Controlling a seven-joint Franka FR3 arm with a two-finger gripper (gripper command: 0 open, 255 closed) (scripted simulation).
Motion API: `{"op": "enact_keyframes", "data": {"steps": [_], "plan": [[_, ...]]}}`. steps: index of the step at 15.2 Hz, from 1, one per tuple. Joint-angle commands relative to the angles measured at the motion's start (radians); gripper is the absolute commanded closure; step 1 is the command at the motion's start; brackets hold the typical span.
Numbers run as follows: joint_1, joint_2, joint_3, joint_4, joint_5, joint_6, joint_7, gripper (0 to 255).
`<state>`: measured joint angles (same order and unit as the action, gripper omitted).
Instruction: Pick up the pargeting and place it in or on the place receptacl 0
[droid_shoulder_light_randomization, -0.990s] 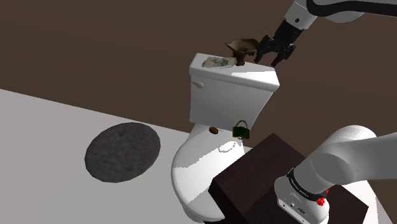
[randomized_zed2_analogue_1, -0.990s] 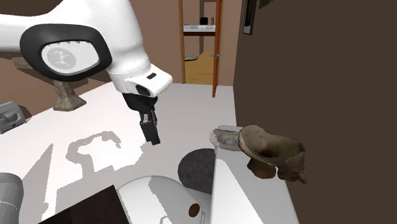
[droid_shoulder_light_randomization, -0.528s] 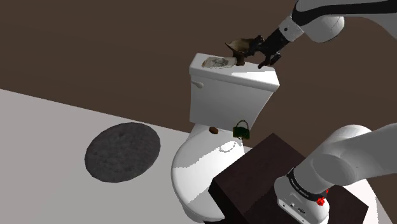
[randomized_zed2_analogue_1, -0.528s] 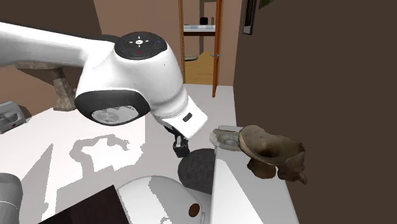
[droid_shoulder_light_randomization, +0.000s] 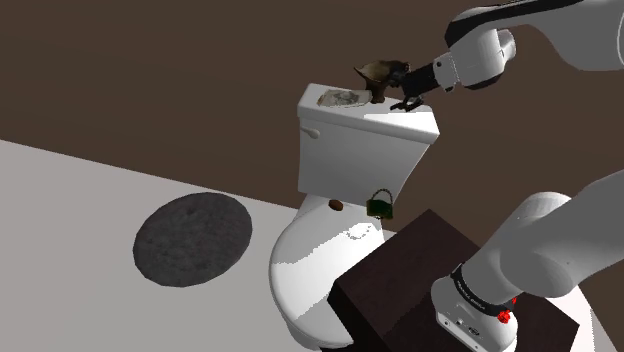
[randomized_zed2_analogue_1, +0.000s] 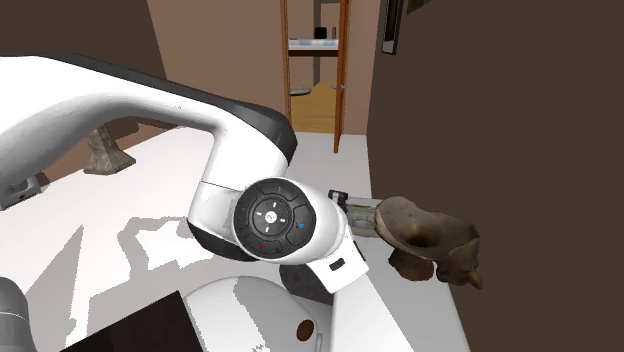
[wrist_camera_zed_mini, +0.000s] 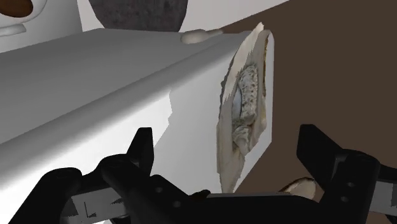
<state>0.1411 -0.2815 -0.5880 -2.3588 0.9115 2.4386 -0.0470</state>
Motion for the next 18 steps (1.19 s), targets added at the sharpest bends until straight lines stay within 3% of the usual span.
{"op": "enact_keyframes", "data": {"steps": [1,8,16,17,18], "plan": [[0.031,0.047,-0.042,0.019,0.131,0.013,-0.061,0],[0.078,0.157,-0.044,0.062,0.264,0.03,-0.137,0],[0.077,0.157,-0.043,0.062,0.264,0.03,-0.137,0],[0.077,0.157,-0.043,0.062,0.264,0.03,-0.137,255],[0.077,0.157,-0.043,0.062,0.264,0.03,-0.137,255]]}}
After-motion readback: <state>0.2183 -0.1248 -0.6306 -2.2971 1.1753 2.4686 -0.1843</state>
